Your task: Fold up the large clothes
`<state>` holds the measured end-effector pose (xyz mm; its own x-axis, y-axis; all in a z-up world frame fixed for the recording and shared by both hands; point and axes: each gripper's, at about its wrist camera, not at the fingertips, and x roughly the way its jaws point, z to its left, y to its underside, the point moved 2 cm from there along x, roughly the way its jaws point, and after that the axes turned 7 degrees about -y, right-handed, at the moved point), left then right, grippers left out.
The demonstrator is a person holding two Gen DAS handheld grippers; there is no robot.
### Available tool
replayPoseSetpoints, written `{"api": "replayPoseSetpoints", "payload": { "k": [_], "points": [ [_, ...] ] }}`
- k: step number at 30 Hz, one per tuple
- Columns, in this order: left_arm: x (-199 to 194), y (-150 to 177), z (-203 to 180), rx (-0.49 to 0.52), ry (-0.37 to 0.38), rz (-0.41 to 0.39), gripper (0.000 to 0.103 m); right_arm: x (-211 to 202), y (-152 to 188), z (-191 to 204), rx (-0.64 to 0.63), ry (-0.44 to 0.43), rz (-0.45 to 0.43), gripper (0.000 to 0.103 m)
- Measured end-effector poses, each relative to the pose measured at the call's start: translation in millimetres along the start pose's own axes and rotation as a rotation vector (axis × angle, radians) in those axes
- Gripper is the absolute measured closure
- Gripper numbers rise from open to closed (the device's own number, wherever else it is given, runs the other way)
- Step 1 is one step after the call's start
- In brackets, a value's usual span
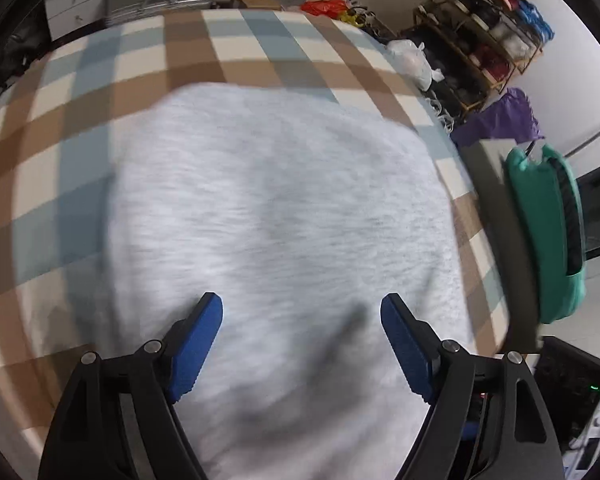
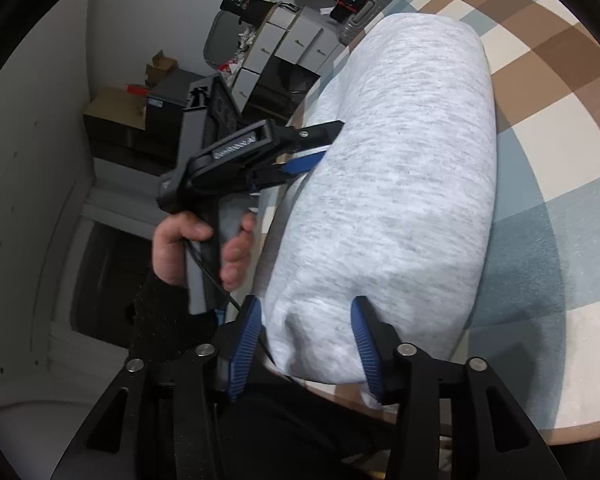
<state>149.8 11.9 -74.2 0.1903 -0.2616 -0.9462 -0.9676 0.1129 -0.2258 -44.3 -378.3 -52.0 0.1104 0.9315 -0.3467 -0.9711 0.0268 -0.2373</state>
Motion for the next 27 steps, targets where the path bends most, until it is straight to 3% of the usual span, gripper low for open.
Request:
{"api": "replayPoseSetpoints", "payload": {
  "k": [3, 7, 10, 16, 21, 27],
  "points": [
    [-13.6, 5.2, 36.2, -0.051, -0.118, -0.066, 0.022, -3.4, 0.2, 7.0, 0.001, -0.007, -0.008, 0.052],
    [19.4, 23.5, 83.2, -0.213, -0.087, 0.042, 0.023, -2.3, 1.1, 12.7, -0.027, -0.001, -0.014, 0.045],
    [32.6, 34.2, 90.9, -0.279, 0.076, 0.055, 0.023, -0.3, 3.1, 16.1, -0.049, 0.015, -0.012, 0.044],
    [46.7, 46.6, 70.6, -0.255, 0.323, 0.116, 0.023, -1.5, -0.4, 9.4, -0.001, -0.017, -0.022, 0.045],
    [34.2, 53.8, 68.7, -0.228, 0.309, 0.114, 0.023, -12.8, -7.1, 7.8, -0.012, 0.011, -0.075, 0.045],
    [13.6, 70.4, 98.7, -0.245, 0.218, 0.047, 0.022, -41.6, -18.6, 9.5, -0.033, 0.063, -0.184, 0.04]
  ]
}}
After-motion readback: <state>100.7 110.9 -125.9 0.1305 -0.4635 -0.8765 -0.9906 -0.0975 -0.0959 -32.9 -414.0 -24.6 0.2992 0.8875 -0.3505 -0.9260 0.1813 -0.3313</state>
